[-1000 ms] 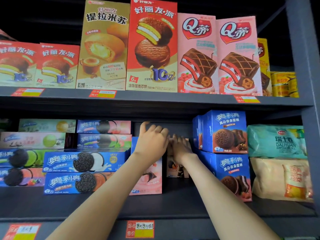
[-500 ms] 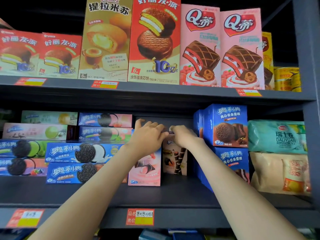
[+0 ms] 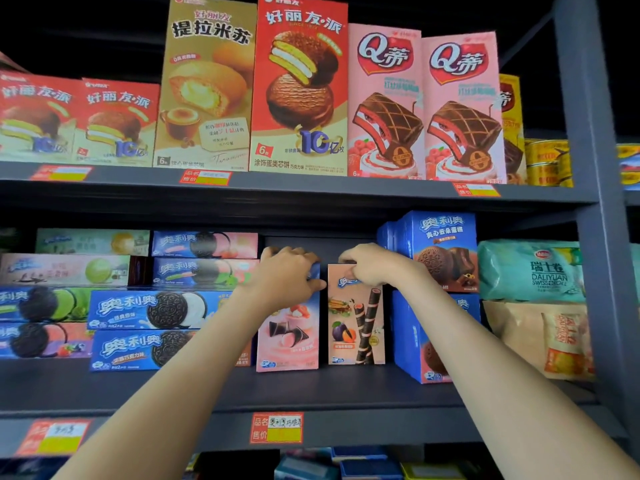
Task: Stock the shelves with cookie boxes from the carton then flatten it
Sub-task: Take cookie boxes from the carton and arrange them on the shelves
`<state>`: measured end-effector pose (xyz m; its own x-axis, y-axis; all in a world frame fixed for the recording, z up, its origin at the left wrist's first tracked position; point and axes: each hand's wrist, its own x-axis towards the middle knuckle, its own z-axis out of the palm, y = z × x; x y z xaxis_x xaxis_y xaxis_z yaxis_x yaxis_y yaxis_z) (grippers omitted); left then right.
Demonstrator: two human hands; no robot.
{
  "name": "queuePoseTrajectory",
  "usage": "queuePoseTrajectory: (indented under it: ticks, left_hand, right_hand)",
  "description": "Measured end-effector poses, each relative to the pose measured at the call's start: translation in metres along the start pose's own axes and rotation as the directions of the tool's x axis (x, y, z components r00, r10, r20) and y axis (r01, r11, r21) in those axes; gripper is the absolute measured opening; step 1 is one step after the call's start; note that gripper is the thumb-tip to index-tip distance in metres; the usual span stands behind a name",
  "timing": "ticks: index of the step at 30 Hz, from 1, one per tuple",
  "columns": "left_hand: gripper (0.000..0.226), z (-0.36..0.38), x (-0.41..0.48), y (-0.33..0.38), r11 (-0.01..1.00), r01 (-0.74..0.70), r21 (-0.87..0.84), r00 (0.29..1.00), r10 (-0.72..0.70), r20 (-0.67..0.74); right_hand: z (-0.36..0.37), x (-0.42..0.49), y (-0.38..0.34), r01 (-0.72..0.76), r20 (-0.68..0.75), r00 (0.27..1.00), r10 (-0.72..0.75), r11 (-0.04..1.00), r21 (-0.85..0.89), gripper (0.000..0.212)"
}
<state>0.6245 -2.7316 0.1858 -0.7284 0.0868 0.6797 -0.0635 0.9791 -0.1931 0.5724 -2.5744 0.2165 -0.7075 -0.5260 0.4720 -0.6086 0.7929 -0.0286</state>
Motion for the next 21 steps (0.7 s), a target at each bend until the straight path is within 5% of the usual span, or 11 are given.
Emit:
queuePoseTrajectory:
  ticks: [21]
  left_hand:
    - [0.048, -0.0001, -0.0026, 0.0038, 1.0, -0.02, -0.008, 1.0, 0.02, -0.019]
  right_hand:
    - [-0.0018, -0.0046, 0.0034, -0.007, 0.015, 1.0, 0.006, 0.998, 0.059, 0.042]
